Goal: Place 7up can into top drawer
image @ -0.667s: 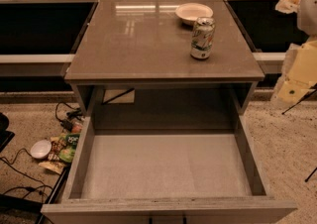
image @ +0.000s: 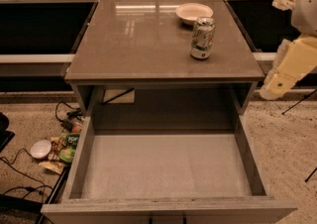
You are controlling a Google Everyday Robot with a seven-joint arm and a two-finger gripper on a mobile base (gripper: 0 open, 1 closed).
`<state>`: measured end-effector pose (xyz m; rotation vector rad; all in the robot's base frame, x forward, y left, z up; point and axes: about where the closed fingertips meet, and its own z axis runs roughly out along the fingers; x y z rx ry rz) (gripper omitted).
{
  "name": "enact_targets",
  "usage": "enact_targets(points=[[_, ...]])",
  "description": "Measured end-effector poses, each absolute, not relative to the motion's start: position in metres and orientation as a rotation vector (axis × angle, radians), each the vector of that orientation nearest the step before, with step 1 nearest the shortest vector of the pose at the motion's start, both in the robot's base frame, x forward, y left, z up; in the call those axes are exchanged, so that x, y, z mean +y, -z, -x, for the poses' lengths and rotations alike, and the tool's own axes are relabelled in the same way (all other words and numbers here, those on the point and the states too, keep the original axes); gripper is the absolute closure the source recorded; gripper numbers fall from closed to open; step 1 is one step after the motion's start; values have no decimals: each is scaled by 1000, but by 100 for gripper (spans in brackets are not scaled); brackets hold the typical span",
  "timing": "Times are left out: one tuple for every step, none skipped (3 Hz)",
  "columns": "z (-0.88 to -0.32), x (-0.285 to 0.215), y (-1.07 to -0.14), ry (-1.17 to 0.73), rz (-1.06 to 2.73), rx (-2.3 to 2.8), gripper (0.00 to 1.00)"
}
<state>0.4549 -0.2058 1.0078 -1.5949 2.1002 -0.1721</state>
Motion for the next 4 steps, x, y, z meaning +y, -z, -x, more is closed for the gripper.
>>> enact_targets(points=[[-504,-213,-1002,85,1440,2004,0],[-575,-220,-993,-43,1253,1868,0],[-637,-212,-982,-185,1097,1744,0],[-681,-190,-955,-342,999,1675,0]])
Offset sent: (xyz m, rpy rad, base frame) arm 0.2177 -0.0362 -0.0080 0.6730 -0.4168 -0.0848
